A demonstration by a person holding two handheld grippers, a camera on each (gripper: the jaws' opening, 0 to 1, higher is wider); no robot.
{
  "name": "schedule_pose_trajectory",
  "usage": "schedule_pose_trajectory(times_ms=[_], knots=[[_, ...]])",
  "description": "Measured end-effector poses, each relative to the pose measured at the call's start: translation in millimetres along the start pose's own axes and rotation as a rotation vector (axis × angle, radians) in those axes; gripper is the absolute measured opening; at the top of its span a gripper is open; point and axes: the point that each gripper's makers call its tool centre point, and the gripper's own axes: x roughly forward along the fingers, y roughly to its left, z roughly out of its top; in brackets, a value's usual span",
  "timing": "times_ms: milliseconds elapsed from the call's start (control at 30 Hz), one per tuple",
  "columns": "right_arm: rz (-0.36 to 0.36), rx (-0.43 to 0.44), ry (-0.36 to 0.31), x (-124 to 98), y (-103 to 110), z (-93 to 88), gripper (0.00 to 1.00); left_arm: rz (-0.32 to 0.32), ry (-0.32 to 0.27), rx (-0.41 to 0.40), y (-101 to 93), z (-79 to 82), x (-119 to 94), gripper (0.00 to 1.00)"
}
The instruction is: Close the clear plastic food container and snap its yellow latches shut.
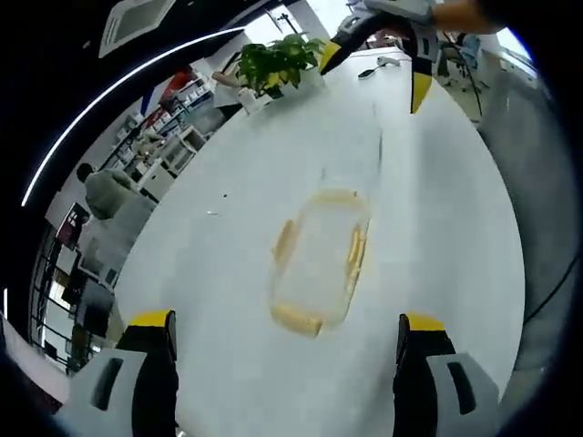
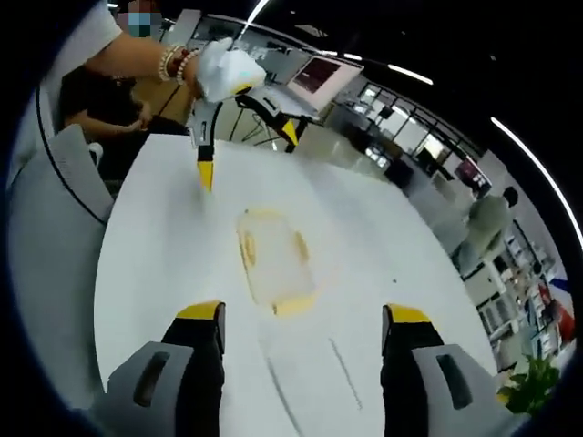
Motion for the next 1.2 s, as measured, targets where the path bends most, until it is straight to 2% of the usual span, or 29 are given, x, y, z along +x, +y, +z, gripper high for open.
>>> schedule_pose_trajectory(times_ms=[200,267,300,367,533,633,667,700,767,867,967,1067,1133,1200], knots=[[0.054,-0.034,0.030,20,-4,-6.3,0.68,-0.053,0.021,0.019,2.1,-8.0,18,0.98],[0.092,-0.041,0.043,28,-2,-10.0,0.66,-0.073,0.036,0.024,1.8,-11.1,25,0.97],[0.117,-0.050,0.074,32,-1,-15.9,0.65,-0.083,0.036,0.036,1.8,-11.8,29,0.97],[0.130,-0.059,0.071,39,-1,-16.5,0.66,-0.093,0.036,0.052,3.6,-11.3,36,0.96],[0.209,-0.066,0.084,52,1,-21.4,0.65,-0.192,0.042,0.023,-3.3,-10.0,49,0.93],[0.237,-0.063,0.107,62,-2,-26.7,0.62,-0.270,0.081,0.082,-7.4,-17.7,57,0.86],[0.258,-0.063,0.117,65,-2,-29.3,0.61,-0.267,0.080,0.081,-5.7,-18.3,60,0.84],[0.276,-0.059,0.131,66,-1,-31.9,0.60,-0.309,0.115,0.063,-9.5,-24.5,62,0.81],[0.284,-0.047,0.151,70,-3,-34.8,0.59,-0.347,0.163,0.032,-9.5,-34.2,65,0.78],[0.306,-0.058,0.148,76,-3,-36.0,0.60,-0.360,0.136,0.097,-10.6,-28.0,70,0.77],[0.346,-0.054,0.157,86,-1,-38.0,0.60,-0.390,0.139,0.087,-11.8,-29.6,74,0.74],[0.407,-0.010,0.153,95,5,-40.1,0.55,-0.433,0.135,0.086,-15.8,-32.3,78,0.69],[0.416,-0.016,0.169,101,6,-45.1,0.53,-0.451,0.135,0.084,-17.2,-34.2,80,0.68],[0.420,-0.032,0.171,105,6,-46.7,0.57,-0.474,0.125,0.062,-18.6,-34.5,82,0.66]])
